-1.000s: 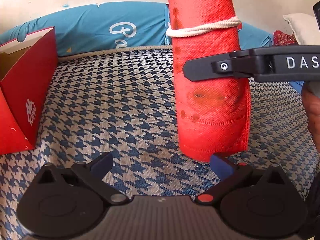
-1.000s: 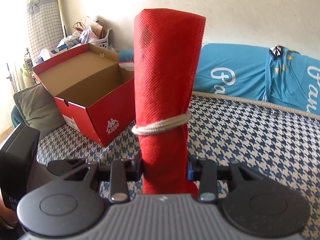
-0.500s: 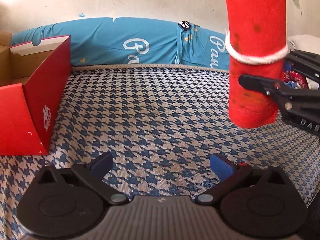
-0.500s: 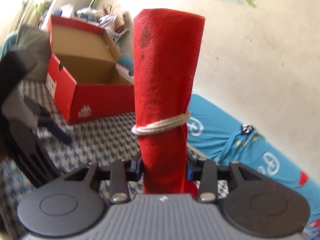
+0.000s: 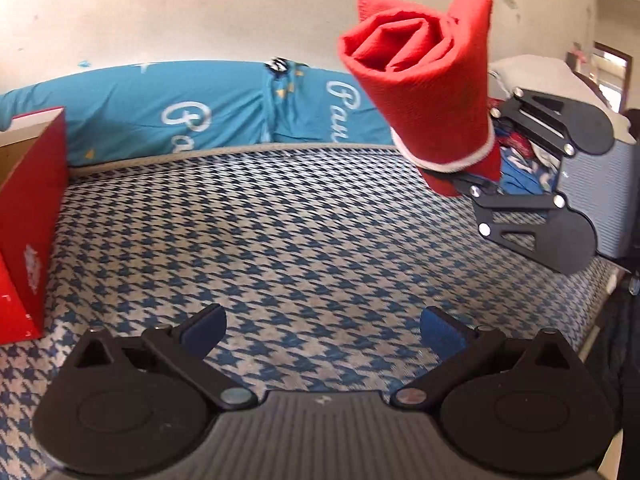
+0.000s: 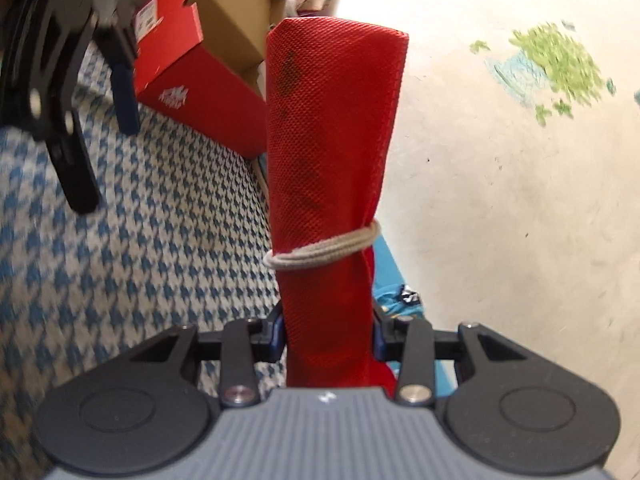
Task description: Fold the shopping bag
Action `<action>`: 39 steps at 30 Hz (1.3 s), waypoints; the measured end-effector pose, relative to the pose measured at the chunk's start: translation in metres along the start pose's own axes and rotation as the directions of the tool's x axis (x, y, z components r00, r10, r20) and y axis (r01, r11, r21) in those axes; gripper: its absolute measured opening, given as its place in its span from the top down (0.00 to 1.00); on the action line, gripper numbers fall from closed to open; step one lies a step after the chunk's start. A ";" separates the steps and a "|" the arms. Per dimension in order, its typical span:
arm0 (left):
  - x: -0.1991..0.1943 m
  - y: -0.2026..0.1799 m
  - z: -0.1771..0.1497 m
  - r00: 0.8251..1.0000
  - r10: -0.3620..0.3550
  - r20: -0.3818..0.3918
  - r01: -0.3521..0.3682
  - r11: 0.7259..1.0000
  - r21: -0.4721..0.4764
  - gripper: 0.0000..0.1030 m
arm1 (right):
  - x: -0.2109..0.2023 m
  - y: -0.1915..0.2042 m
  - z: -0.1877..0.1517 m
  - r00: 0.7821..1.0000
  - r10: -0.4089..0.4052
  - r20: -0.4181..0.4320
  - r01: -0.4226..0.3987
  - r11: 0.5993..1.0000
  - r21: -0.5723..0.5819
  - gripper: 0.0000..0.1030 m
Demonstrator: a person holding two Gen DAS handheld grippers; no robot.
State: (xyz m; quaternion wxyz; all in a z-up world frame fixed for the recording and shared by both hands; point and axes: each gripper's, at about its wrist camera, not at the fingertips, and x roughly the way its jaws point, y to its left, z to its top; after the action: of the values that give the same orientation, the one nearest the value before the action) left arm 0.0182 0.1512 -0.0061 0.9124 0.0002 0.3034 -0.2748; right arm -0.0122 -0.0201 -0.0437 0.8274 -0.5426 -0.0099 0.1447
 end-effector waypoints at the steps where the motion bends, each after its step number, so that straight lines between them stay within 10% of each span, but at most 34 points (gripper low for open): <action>1: 0.001 -0.002 0.000 1.000 -0.002 -0.011 0.002 1.000 0.012 0.00 | -0.001 0.001 -0.002 1.000 -0.002 0.002 0.002 1.000 -0.007 0.65; 39: 0.008 -0.016 -0.001 0.996 -0.004 -0.089 0.019 0.984 0.177 0.00 | -0.013 0.055 -0.062 0.996 -0.008 0.085 0.048 0.875 -0.483 0.65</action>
State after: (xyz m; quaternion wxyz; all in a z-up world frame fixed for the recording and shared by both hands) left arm 0.0154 0.1338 -0.0085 0.8928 0.0918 0.3177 -0.3058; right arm -0.0262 -0.0581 -0.1170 0.6663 -0.7258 -0.0868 0.1475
